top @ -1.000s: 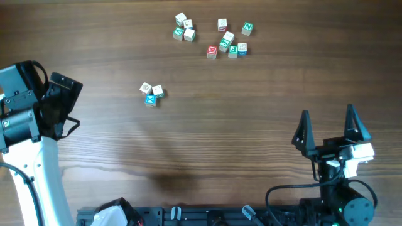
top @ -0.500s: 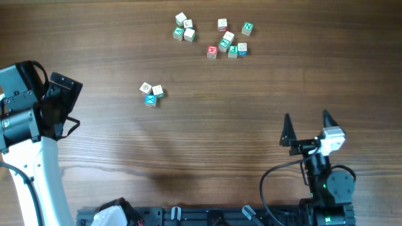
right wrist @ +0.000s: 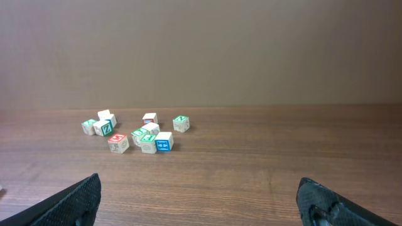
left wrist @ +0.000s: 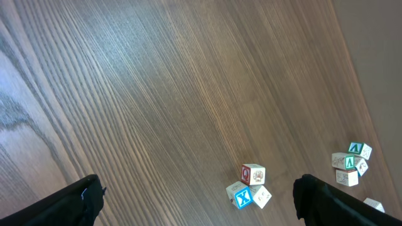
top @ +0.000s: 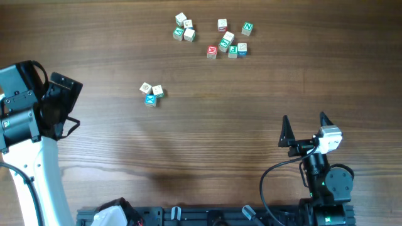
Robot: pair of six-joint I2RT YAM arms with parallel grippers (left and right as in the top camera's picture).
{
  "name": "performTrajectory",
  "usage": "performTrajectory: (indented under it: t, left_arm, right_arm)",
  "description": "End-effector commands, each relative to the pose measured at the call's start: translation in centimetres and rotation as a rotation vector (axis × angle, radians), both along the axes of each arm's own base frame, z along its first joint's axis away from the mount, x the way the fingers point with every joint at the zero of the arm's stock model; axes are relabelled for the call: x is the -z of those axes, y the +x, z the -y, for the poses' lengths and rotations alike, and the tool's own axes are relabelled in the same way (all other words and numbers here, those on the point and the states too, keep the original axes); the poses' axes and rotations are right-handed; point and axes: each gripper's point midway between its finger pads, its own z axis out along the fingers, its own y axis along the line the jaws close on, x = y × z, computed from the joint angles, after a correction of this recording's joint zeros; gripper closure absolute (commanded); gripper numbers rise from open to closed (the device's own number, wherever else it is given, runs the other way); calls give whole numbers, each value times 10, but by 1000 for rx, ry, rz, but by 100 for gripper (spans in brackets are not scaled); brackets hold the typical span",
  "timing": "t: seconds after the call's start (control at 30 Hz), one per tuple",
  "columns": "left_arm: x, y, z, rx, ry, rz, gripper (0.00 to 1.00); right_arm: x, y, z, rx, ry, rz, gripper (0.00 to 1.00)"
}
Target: Form a circle
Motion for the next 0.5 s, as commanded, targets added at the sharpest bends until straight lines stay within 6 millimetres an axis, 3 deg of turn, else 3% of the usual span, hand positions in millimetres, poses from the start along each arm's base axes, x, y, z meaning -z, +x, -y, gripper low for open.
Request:
performTrajectory:
  t: [0.0,0.47]
  left_arm:
    - [2,1,2,17,0,-7,0]
    - [4,2,6,31,-3,-16,0]
  right_arm:
    - [-2,-1,-2,-12,17,9,0]
    - [-2,-1,-2,-12,17,9,0]
